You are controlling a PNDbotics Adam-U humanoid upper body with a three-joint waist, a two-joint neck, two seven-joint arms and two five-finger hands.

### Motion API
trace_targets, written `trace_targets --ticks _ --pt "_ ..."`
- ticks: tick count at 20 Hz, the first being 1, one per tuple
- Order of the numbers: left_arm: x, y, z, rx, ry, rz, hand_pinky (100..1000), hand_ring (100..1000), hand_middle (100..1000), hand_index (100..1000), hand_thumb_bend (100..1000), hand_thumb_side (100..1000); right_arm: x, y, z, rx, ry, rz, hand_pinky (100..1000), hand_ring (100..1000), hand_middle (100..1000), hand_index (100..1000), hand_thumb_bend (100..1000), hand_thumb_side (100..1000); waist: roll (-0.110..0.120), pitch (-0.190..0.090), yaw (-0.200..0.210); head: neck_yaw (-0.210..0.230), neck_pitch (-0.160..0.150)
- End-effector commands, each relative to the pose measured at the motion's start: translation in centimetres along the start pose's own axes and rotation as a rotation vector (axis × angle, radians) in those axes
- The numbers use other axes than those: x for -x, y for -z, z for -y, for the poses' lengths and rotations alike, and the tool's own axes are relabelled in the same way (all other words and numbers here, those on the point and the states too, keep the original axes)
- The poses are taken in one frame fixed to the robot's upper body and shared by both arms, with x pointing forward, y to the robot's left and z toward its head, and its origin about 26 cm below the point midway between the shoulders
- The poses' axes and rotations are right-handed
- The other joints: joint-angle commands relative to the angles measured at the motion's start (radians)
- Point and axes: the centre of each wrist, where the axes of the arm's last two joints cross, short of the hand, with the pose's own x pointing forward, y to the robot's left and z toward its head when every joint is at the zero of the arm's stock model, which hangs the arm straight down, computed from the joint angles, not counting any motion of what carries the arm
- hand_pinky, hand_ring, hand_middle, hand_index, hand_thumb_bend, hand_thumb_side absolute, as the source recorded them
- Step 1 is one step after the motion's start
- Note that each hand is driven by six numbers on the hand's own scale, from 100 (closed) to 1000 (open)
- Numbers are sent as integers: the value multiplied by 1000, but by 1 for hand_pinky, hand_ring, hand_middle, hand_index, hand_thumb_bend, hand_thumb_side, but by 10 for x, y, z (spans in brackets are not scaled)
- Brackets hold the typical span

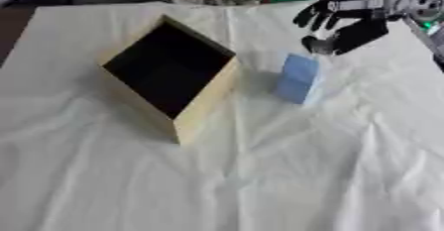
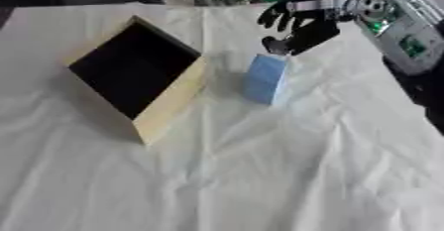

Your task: Pick up objects on the table and place them in the box.

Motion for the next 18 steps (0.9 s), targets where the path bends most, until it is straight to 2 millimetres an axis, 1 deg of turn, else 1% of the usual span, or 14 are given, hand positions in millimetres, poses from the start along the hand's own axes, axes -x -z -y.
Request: trace_targets --ticks 1,4,5,8,11,16,18 --pt "-6 7 1 14 -4 32 643 533 575 708 289 119 3 -3 6 32 -26 -45 832 871 874 976 100 800 -12 -28 0 0 -11" --pt "-6 7 1 14 -4 31 644 533 575 708 288 119 6 1 0 29 -13 -68 829 869 869 976 100 829 -12 -29 -1 -1 -11" --pt "-6 7 1 15 -4 31 644 533 576 709 288 119 7 2 -1 30 -7 -75 827 874 863 978 100 855 -12 -29 -1 -1 -11" --pt "-6 7 1 15 -3 30 644 533 576 709 288 118 8 4 -5 32 14 -91 823 876 862 977 100 896 -13 -31 -3 -1 -11" --pt "-7 7 1 16 -3 29 644 533 576 708 287 118 5 4 -7 34 29 -93 818 874 854 979 100 990 -14 -32 -8 0 -11" --pt "-7 7 1 18 -2 29 644 533 576 708 287 116 -1 1 -6 45 55 -71 816 869 847 976 100 1000 -16 -35 -13 2 -13" --pt "-7 7 1 18 -1 28 644 533 576 708 287 112 -4 0 -7 43 60 -62 816 869 845 975 100 976 -17 -36 -13 3 -12"
